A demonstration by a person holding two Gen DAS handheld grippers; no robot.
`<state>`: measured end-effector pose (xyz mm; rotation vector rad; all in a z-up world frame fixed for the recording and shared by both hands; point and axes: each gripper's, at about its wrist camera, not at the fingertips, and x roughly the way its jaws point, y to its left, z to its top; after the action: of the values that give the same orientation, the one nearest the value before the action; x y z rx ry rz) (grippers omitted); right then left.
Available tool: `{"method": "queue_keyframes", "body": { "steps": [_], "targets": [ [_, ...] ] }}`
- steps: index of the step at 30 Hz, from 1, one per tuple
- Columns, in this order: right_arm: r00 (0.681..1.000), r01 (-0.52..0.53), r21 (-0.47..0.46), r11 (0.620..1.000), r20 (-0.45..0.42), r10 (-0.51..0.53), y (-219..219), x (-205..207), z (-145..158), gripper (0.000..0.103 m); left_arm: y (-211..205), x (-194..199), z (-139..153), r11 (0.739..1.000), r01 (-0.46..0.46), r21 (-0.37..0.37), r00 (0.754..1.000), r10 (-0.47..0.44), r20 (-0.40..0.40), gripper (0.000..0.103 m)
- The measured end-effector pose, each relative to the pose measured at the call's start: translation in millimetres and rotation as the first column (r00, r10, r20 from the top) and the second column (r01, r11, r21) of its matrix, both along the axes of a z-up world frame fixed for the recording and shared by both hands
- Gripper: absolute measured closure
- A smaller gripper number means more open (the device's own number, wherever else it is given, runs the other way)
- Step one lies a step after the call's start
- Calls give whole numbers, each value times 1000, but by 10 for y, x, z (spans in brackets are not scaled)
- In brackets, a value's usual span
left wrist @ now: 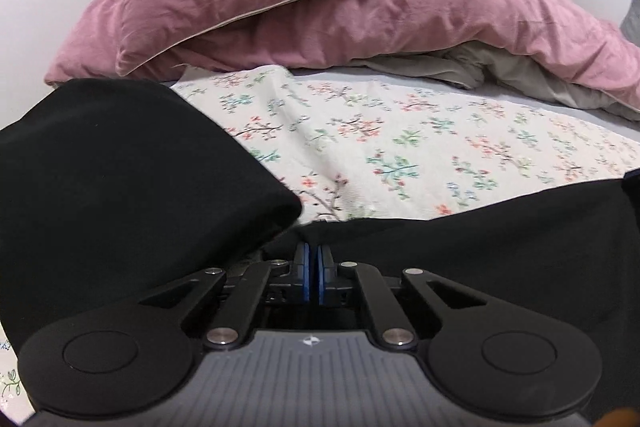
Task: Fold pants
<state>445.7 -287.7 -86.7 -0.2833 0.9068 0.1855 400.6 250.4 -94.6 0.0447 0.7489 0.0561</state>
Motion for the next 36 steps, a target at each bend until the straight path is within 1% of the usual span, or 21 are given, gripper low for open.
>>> {"method": "queue_keyframes", "body": {
  "steps": [3,6,8,10,12,14,16,17,18,21,22,25,27,28,29,30,31,32,33,35,36],
  "targets": [
    [999,25,-21,999,-21,-26,38,60,-155,103,8,75,-109,999,-27,38,998,28,-48,92],
    [999,53,-5,999,10,-53,12,6,-208,92,25,43,-57,999,-44,31,998,45,-33,90],
    [998,64,13,998,5,-64,-91,-32,-145,84,7,-2,28,998,-40,42,999,41,-18,73],
    [997,73,9,997,-1,-73,-282,-84,-80,80,-54,-36,101,997,-19,70,1000,18,9,60],
    [995,94,-17,995,-14,-94,-494,-133,-44,79,-129,-38,168,997,25,74,999,-27,27,54],
    [993,112,-26,993,-44,-113,-702,-191,-33,76,-224,25,198,993,88,78,995,-90,30,38],
    [991,111,-38,993,-67,-113,-835,-259,-31,66,-342,125,189,978,187,93,982,-190,25,32],
    [992,106,-55,993,-68,-110,-869,-290,-33,63,-413,206,173,965,242,101,970,-243,1,31],
    [992,99,-71,993,-70,-104,-889,-311,-37,58,-483,298,150,949,296,106,955,-295,-31,31],
    [993,59,-83,995,-99,-67,-912,-328,-48,58,-676,554,99,892,441,99,896,-430,-115,31],
    [993,41,-86,995,-111,-50,-907,-316,-57,58,-723,598,88,878,470,89,879,-457,-134,31],
    [990,-8,-103,995,-139,-6,-889,-273,-96,58,-840,786,37,842,538,26,823,-519,-231,31],
    [988,-22,-97,995,-155,7,-924,-231,-114,58,-905,920,-49,825,565,1,779,-533,-329,33],
    [986,-21,-94,995,-165,5,-959,-214,-131,53,-949,958,-93,817,576,-9,757,-537,-373,40],
    [985,-17,-98,995,-171,0,-980,-192,-165,49,-956,988,-119,816,578,-6,752,-535,-386,48],
    [985,-8,-111,994,-173,-11,-991,-168,-206,42,-952,1019,-125,829,559,-12,763,-520,-383,54],
    [983,3,-111,994,-180,-23,-1008,-143,-236,40,-945,1035,-135,844,536,-30,776,-505,-378,66],
    [981,17,-98,995,-191,-36,-1031,-125,-239,41,-950,1045,-144,852,521,-46,781,-498,-376,73],
    [979,28,-86,996,-200,-45,-1050,-114,-234,41,-974,1008,-157,854,519,-39,787,-495,-368,74],
    [976,19,-57,998,-213,-31,-1035,-133,-218,65,-1032,917,-178,852,524,4,799,-490,-348,82],
    [975,3,-45,999,-221,-13,-985,-152,-209,82,-1057,854,-189,858,514,22,812,-478,-335,83]
  ]
}}
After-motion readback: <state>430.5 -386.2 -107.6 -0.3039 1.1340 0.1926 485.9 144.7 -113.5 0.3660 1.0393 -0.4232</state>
